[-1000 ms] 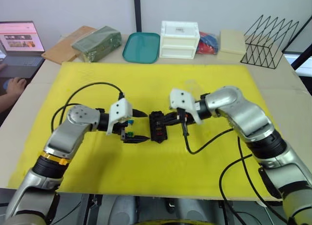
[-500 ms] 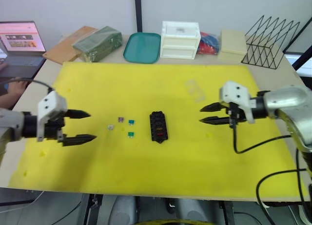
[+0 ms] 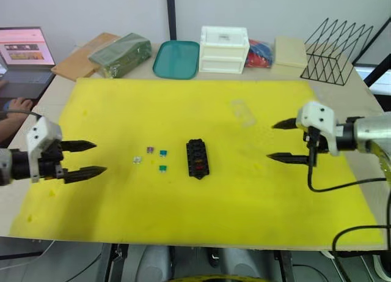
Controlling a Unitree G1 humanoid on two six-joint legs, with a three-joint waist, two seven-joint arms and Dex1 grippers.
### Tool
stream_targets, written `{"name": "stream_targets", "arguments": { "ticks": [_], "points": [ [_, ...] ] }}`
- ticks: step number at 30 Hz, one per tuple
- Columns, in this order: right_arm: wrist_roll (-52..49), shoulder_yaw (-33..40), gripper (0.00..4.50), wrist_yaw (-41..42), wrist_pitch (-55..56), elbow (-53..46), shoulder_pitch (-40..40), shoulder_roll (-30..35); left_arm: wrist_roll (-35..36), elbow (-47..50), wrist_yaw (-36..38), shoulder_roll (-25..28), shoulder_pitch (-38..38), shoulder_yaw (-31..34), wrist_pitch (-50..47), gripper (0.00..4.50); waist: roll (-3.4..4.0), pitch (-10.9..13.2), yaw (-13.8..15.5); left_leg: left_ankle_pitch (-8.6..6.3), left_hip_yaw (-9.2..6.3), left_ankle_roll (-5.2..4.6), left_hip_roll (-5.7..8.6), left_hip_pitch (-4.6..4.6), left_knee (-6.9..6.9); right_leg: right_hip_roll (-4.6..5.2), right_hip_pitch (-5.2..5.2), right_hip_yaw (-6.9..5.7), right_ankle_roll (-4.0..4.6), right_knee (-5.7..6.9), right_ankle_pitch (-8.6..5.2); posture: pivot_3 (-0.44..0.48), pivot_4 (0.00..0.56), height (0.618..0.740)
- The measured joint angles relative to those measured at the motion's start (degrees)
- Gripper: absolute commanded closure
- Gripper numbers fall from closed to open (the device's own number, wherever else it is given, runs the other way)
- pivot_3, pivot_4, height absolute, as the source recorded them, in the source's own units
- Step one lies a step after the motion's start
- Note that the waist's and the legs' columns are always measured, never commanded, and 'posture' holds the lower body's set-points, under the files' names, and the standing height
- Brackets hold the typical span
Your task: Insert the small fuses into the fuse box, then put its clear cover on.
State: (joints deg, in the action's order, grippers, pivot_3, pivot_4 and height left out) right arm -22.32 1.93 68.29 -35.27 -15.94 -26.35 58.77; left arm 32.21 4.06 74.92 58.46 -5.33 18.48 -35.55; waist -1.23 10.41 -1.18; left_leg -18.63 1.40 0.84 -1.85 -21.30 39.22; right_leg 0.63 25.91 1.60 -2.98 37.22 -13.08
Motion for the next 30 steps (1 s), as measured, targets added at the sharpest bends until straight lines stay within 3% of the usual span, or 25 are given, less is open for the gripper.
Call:
{"name": "stream_targets", "arguments": {
  "ticks": [7,11,12,16,30],
  "points": [
    [-5.34,-7.38,0.01,-2.80,-7.25,-7.22,-12.72,-9.26,11.57,-4.73,-1.93,-2.20,-9.16,-3.61,-23.09,0.00,-0.01,0.00,0.05,0.00,-0.07,0.00,0.02,-0.02,0.02,-0.01,0.05,-0.03,0.01,0.12,0.00,0.000,0.150,0.740],
    [-5.52,-11.87,0.00,-3.57,-8.29,-8.13,-17.28,-12.92,12.41,-12.98,-2.85,-3.49,-12.88,-8.47,-31.75,0.98,-0.03,-0.01,0.19,0.00,-0.07,0.00,0.04,-0.11,0.02,0.03,0.11,-0.04,0.01,0.09,0.01,0.000,0.150,0.740],
    [-5.51,-12.82,0.00,-3.64,-8.39,-8.15,-17.83,-13.28,12.20,-14.40,-2.86,-3.67,-13.38,-9.85,-32.97,1.31,-0.04,-0.02,0.22,0.00,-0.07,0.00,0.04,-0.11,0.02,0.04,0.11,-0.04,0.00,0.09,0.01,0.000,0.150,0.740],
    [-5.47,-14.76,0.00,-3.78,-8.70,-8.14,-19.38,-14.52,11.95,-19.09,-3.01,-4.44,-16.94,-13.19,-36.10,1.31,-0.08,-0.03,0.53,0.01,-0.09,0.01,0.05,-0.12,0.03,0.07,0.10,-0.08,0.01,0.10,0.01,0.000,0.150,0.740],
    [-4.92,-16.38,0.00,-3.80,-8.72,-8.20,-19.72,-14.90,9.61,-25.66,-4.69,-8.76,-22.85,-15.06,-37.55,1.31,-0.07,-0.05,0.53,0.01,-0.09,0.02,0.08,-0.08,0.06,0.10,0.09,-0.07,0.01,0.19,0.01,0.000,0.150,0.740]
  ]
}}
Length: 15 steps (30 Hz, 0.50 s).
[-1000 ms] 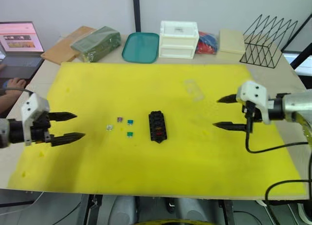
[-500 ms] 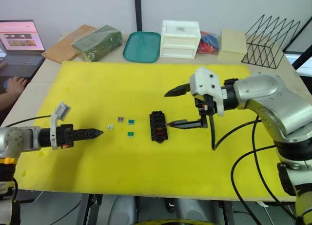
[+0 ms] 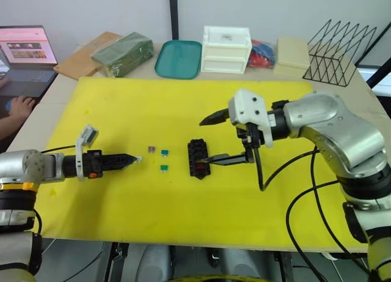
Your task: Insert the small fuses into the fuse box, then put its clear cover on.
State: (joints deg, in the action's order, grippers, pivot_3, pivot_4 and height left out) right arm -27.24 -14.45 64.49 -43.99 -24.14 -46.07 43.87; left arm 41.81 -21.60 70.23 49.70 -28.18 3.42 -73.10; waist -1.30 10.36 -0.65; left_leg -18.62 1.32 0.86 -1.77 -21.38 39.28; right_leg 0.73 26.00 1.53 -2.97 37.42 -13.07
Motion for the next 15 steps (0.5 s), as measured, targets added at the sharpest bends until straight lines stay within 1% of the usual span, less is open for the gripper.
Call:
{"name": "stream_targets", "arguments": {
  "ticks": [7,15],
  "points": [
    [0.01,-0.38,0.00,-0.11,-0.20,-0.37,-0.35,-0.01,-1.66,-1.08,-0.04,-2.61,-2.37,-1.18,0.27,1.31,0.00,-0.02,0.16,0.00,-0.04,0.00,0.04,0.01,0.03,0.05,-0.08,-0.03,0.00,-0.02,0.00,0.000,0.150,0.740],
    [0.03,-0.65,0.00,-0.57,-0.68,-0.48,-0.40,-0.01,-3.36,-3.15,0.98,-3.75,-4.13,-2.58,1.60,1.31,0.00,-0.03,0.21,0.00,-0.06,0.00,0.06,0.03,0.05,0.06,-0.13,-0.05,-0.01,-0.02,0.00,0.000,0.150,0.740]
  ]
}}
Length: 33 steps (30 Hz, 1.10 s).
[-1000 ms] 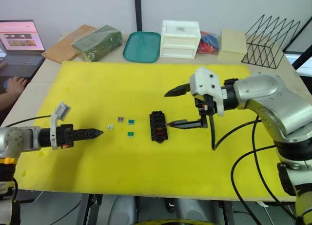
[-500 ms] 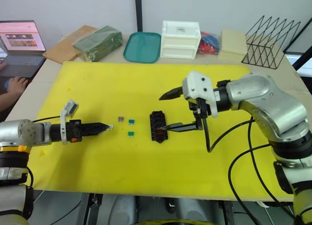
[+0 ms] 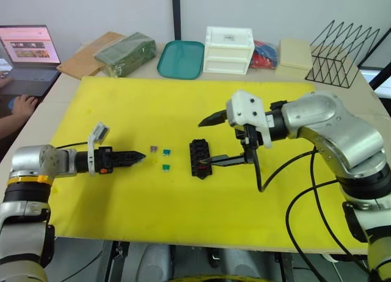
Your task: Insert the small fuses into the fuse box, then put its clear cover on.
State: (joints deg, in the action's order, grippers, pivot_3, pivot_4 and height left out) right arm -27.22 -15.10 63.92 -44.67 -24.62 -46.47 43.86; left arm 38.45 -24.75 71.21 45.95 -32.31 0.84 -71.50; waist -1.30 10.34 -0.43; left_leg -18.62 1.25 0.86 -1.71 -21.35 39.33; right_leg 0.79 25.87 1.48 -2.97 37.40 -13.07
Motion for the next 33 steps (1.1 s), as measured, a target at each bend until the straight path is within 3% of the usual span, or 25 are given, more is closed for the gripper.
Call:
{"name": "stream_targets", "arguments": {
  "ticks": [3,10,11,21,30,33],
  "points": [
    [0.03,-0.02,0.00,-0.08,0.00,-0.02,0.00,0.00,-0.69,-0.76,0.19,-0.32,-0.05,-0.03,0.89,1.89,0.00,0.00,-0.01,0.00,0.00,0.00,0.00,0.02,0.00,0.00,-0.02,0.00,0.00,0.00,0.00,0.000,0.150,0.740],
    [0.15,-0.21,0.00,-0.12,0.04,-0.04,0.00,0.00,-2.40,-1.37,-0.05,-0.98,-0.01,-0.57,2.37,4.35,0.00,-0.01,-0.20,0.00,0.00,0.00,-0.01,0.01,0.01,-0.01,-0.01,0.00,0.00,0.00,0.00,0.000,0.150,0.740],
    [0.25,-0.22,0.00,-0.12,0.06,-0.04,0.00,0.00,-2.76,-1.28,0.16,-0.96,0.03,-0.86,2.73,4.47,0.00,-0.01,-0.24,0.00,0.01,0.00,-0.01,0.03,0.01,-0.01,-0.01,0.00,0.00,0.01,0.00,0.000,0.150,0.740],
    [0.88,-0.48,0.00,-0.02,-2.41,0.00,-1.03,-0.12,-3.39,1.82,1.16,-1.22,2.35,0.35,9.12,4.47,0.01,-0.01,-0.28,0.00,0.00,0.00,-0.04,0.02,0.01,-0.01,0.00,0.00,0.00,0.02,0.00,0.000,0.150,0.740],
    [-7.68,0.09,0.00,-5.24,-22.00,1.22,-5.38,-4.78,6.29,27.43,-2.40,-6.38,3.36,7.97,13.28,4.47,-0.04,0.01,-0.43,0.00,-0.10,0.01,-0.10,-0.04,0.01,0.12,0.06,0.03,-0.02,-0.02,0.01,0.000,0.150,0.740],
    [-11.37,3.35,0.60,-8.21,-29.04,2.98,-6.51,-9.26,8.57,32.98,-3.86,-7.94,3.76,8.16,13.46,4.50,-0.03,0.02,-0.76,0.00,-0.09,0.01,-0.09,-0.01,0.01,0.05,0.06,0.04,-0.01,0.01,0.02,0.000,0.150,0.740]
  ]
}}
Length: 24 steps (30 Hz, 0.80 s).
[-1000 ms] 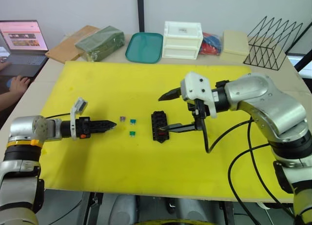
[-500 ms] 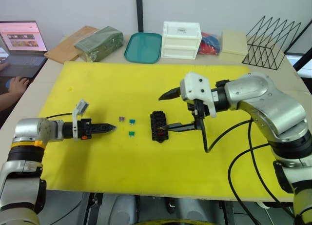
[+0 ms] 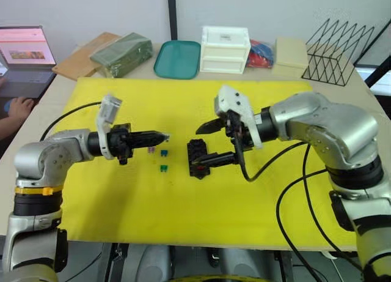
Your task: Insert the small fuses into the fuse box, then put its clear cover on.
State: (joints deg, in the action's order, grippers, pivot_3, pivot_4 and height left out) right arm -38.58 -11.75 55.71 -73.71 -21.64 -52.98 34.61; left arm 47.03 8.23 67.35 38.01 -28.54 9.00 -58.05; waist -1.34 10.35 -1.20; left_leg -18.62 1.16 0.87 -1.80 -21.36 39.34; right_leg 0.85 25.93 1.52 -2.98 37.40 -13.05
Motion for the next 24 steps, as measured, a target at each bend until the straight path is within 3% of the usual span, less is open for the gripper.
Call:
{"name": "stream_targets", "arguments": {
  "ticks": [5,15,18,21,24],
  "points": [
    [-5.00,4.42,2.24,-4.50,-8.45,1.55,-3.47,-4.27,3.17,6.45,-1.30,-1.19,-0.52,-0.93,0.92,4.50,0.01,-0.01,0.22,0.00,-0.04,0.00,-0.01,-0.01,-0.01,-0.07,0.00,-0.01,0.01,0.02,0.00,0.000,0.150,0.740],
    [-8.36,7.25,2.24,-8.84,-13.29,2.84,-4.15,-5.67,3.99,6.55,-1.59,-0.48,-0.47,-1.32,2.29,4.50,0.01,0.00,0.07,0.00,0.01,0.00,0.01,-0.02,-0.01,-0.09,0.00,-0.01,0.01,-0.03,0.00,0.000,0.150,0.740],
    [-9.31,7.80,2.79,-9.23,-13.44,2.93,-4.17,-5.67,3.99,6.54,-1.53,-0.06,-0.42,-1.36,2.75,4.50,0.01,0.00,0.08,0.00,0.04,0.00,0.01,-0.03,-0.01,-0.09,0.00,-0.01,0.01,-0.04,-0.01,0.000,0.150,0.740],
    [-10.05,7.81,3.73,-9.48,-13.45,3.34,-4.17,-5.67,3.98,6.54,-1.47,0.12,-0.29,-1.51,3.44,4.50,0.01,0.00,0.08,0.00,0.04,0.00,0.01,-0.03,-0.01,-0.10,0.00,-0.01,0.00,-0.05,0.00,0.000,0.150,0.740],
    [-10.33,7.80,3.73,-9.80,-13.45,3.63,-4.23,-5.66,3.98,6.52,-1.47,0.23,-0.28,-1.55,3.61,4.50,0.01,0.00,0.07,0.00,0.05,0.00,0.01,-0.03,-0.02,-0.10,0.00,-0.01,0.00,-0.05,-0.01,0.000,0.150,0.740]
  ]
}}
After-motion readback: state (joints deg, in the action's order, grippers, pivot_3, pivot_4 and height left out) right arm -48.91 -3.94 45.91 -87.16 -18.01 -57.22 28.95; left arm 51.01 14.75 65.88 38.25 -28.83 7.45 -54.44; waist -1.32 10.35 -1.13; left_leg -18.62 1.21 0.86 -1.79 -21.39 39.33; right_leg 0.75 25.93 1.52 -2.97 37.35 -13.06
